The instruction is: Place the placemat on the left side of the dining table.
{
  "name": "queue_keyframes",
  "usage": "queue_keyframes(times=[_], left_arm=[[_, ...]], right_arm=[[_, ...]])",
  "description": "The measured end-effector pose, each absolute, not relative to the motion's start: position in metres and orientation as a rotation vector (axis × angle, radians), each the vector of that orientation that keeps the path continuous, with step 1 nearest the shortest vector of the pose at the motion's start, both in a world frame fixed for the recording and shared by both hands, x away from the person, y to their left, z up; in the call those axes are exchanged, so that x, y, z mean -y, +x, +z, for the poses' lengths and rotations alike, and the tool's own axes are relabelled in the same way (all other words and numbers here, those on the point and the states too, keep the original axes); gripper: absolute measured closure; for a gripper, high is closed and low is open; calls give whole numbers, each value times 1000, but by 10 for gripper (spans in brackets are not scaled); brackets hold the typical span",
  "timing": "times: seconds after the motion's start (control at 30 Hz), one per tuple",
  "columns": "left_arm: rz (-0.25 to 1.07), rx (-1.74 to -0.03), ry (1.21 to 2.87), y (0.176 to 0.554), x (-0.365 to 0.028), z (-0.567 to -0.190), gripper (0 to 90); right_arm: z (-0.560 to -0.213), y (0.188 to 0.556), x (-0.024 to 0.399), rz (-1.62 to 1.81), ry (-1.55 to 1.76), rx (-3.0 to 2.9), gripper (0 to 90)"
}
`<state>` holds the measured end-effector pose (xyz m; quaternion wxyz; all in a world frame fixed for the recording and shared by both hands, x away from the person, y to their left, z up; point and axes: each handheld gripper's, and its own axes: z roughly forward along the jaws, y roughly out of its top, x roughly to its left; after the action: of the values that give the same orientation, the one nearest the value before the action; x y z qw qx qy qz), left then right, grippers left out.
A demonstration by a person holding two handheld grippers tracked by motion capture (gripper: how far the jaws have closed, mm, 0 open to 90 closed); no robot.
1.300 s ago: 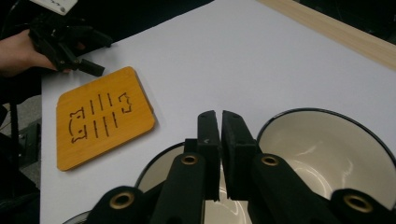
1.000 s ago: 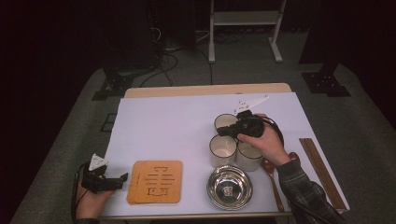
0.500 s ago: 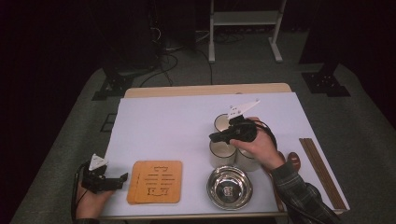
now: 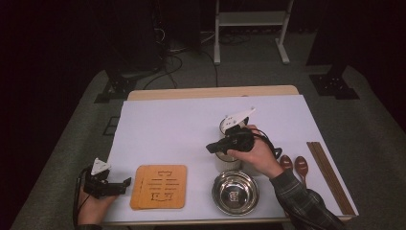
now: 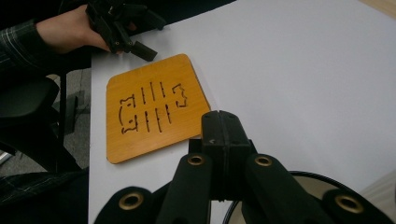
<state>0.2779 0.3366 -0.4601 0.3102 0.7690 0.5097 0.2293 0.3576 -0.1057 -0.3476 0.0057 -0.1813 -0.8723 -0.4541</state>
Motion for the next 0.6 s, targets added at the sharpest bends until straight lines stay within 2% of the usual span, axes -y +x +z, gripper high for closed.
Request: queue_keyframes(times=[0.6], left_arm=[[606,-1346,2033,278,-337,-460,2]], right_arm=[[-354,347,83,-1403,-496,2740,897]])
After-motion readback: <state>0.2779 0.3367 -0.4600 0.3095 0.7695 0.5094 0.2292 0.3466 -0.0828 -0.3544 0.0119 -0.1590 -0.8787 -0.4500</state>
